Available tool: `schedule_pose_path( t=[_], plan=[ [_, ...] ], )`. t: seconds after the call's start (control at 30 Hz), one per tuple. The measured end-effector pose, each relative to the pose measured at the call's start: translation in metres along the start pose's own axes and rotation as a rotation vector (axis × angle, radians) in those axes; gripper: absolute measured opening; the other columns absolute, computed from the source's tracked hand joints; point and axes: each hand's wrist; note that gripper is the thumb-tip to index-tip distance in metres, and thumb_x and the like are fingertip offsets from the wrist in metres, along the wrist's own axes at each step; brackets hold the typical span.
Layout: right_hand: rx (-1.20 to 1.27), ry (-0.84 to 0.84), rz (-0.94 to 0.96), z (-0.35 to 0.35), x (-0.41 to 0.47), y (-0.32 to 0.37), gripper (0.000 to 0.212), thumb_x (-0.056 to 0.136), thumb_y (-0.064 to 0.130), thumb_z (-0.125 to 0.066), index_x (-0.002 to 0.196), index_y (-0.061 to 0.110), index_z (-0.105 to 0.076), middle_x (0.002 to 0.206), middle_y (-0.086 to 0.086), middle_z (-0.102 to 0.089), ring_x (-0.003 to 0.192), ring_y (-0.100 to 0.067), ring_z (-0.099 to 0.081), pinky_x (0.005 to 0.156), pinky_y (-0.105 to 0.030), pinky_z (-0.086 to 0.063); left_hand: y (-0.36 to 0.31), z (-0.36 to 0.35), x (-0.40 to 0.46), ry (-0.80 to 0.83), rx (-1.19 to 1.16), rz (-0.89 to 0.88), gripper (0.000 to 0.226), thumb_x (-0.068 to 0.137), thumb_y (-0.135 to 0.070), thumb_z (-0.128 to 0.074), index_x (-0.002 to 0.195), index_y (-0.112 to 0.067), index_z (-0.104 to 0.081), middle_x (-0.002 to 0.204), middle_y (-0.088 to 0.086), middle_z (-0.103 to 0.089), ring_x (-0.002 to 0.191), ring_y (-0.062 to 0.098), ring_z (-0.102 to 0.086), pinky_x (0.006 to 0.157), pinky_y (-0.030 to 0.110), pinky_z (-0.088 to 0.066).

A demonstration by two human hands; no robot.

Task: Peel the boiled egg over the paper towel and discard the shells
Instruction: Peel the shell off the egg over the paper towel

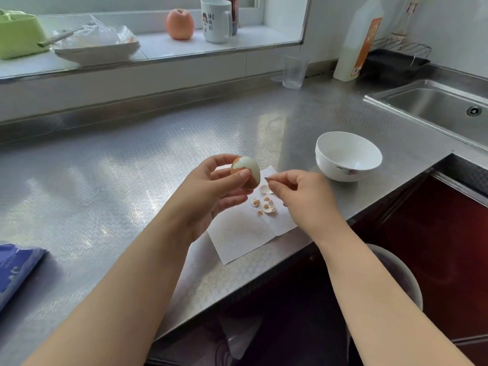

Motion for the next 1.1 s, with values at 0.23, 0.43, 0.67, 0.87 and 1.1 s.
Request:
schedule_pose_path(
  t=[0.23, 0.43, 0.67, 0.87, 1.1],
  plan=[
    [-0.125, 0.000, 0.048, -0.004, -0.002, -0.002, 0.014, 0.080, 0.028, -0.074, 0.077, 0.022, -0.062, 0.071, 0.010, -0.061, 0.064, -0.002, -0.055, 0.058, -0.017, -0.038, -0.001, 0.001, 0.001, -0.046, -0.052, -0.003, 0.048, 0.074, -0.014, -0.076, 0.119, -0.017, -0.059, 0.103, 0.008, -0.073, 0.085, 0.024, -0.076, 0.074, 0.028, -0.061],
    [-0.066, 0.095, 0.055, 0.000, 0.001, -0.003, 0.016, 0.088, 0.014, -0.064, 0.098, 0.024, -0.073, 0.083, 0.019, -0.068, 0.081, 0.012, -0.060, 0.070, -0.001, -0.041, 0.000, 0.002, 0.002, -0.072, 0.009, -0.018, 0.039, 0.085, -0.012, -0.072, 0.122, -0.016, -0.061, 0.102, 0.004, -0.074, 0.084, 0.018, -0.076, 0.074, 0.027, -0.059],
    [0.038, -0.038, 0.279, -0.002, -0.010, 0.018, 0.025, 0.085, 0.027, -0.070, 0.109, 0.023, -0.070, 0.097, 0.009, -0.065, 0.081, -0.002, -0.061, 0.071, -0.009, -0.046, 0.003, 0.001, 0.002, -0.010, 0.007, 0.004, 0.037, 0.086, -0.014, -0.071, 0.122, -0.014, -0.062, 0.101, 0.005, -0.079, 0.092, 0.023, -0.075, 0.072, 0.025, -0.059],
    [-0.067, -0.123, 0.288, -0.013, -0.010, 0.014, 0.027, 0.087, 0.022, -0.067, 0.114, 0.019, -0.069, 0.100, 0.006, -0.062, 0.081, 0.000, -0.059, 0.070, -0.007, -0.044, 0.009, -0.003, 0.001, -0.026, -0.014, -0.023, 0.037, 0.091, -0.004, -0.065, 0.128, -0.013, -0.061, 0.122, 0.014, -0.070, 0.093, 0.025, -0.076, 0.075, 0.026, -0.059],
    [0.059, -0.086, 0.172, -0.010, -0.007, 0.013, 0.009, 0.085, 0.023, -0.070, 0.093, 0.026, -0.066, 0.095, 0.007, -0.068, 0.082, 0.002, -0.060, 0.069, -0.005, -0.043, 0.011, -0.006, 0.000, -0.104, 0.094, -0.104, 0.039, 0.085, -0.007, -0.074, 0.121, -0.020, -0.066, 0.118, 0.003, -0.069, 0.090, 0.023, -0.077, 0.076, 0.028, -0.060]
  ],
)
Point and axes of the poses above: each hand's wrist, its own x-axis towards the middle knuckle, its own z-axis out of the back of the hand, y = z × x
